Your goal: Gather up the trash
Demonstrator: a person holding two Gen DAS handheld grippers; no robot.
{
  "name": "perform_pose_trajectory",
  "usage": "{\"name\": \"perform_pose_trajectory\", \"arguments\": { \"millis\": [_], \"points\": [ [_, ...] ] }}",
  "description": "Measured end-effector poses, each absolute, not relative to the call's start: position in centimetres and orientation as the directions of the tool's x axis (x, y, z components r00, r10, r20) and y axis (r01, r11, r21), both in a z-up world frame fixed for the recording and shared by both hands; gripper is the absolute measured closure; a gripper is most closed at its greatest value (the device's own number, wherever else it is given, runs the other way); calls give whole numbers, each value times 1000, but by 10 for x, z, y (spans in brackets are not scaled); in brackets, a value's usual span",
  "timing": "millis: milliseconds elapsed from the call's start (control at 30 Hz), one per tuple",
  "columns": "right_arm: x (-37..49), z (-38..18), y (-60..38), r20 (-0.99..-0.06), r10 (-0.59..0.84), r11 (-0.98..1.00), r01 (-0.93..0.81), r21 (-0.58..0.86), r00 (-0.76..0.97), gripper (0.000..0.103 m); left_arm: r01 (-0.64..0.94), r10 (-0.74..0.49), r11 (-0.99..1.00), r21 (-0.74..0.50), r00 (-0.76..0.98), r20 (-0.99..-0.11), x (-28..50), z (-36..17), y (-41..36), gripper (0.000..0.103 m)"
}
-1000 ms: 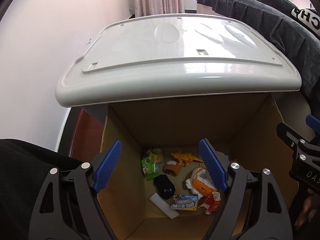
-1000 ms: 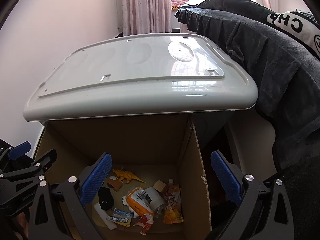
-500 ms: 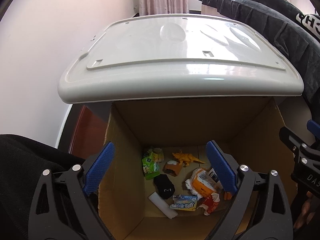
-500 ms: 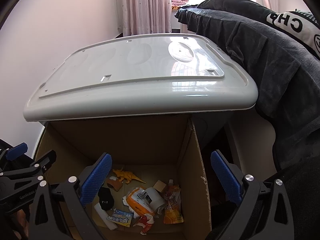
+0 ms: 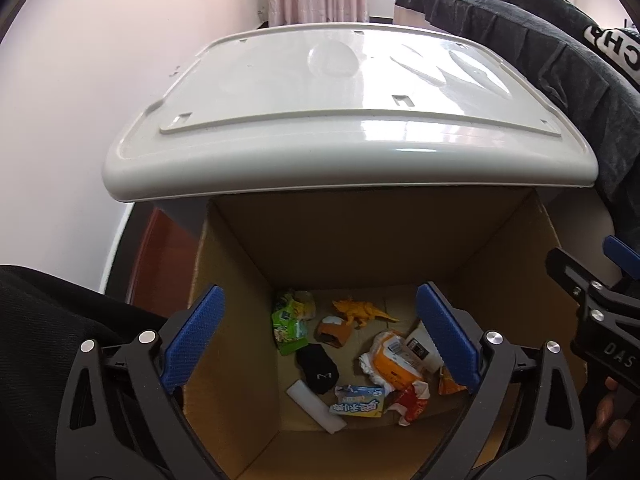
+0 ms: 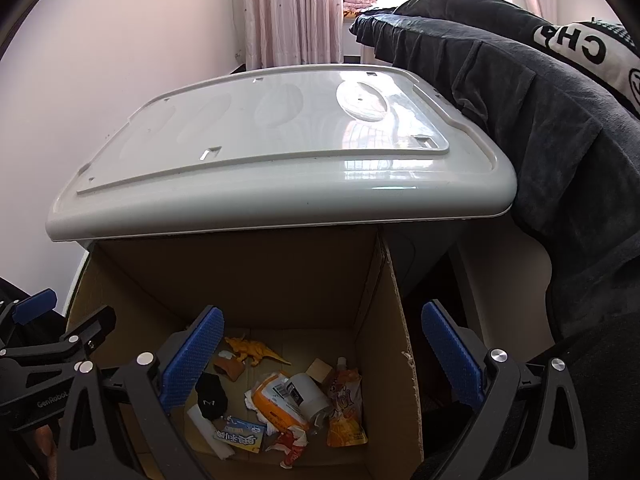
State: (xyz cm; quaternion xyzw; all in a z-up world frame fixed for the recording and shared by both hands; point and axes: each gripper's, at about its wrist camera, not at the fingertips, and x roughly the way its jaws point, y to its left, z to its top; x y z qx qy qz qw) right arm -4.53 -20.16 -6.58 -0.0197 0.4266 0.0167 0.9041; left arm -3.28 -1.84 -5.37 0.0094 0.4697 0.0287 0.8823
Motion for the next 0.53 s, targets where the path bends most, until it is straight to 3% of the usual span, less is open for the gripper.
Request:
{"name": "perform_pose_trajectory", "arguments": {
  "millis": [133, 533],
  "points": [
    [-44, -68, -203, -779, 13, 999, -42, -17, 627, 5, -21, 14, 1000, 3, 545, -838, -33, -56, -20, 9],
    [-43, -65, -208, -770, 5, 1000, -11, -2, 638, 5, -101, 50, 995, -7, 558, -828, -30, -48, -4, 9]
  ]
}}
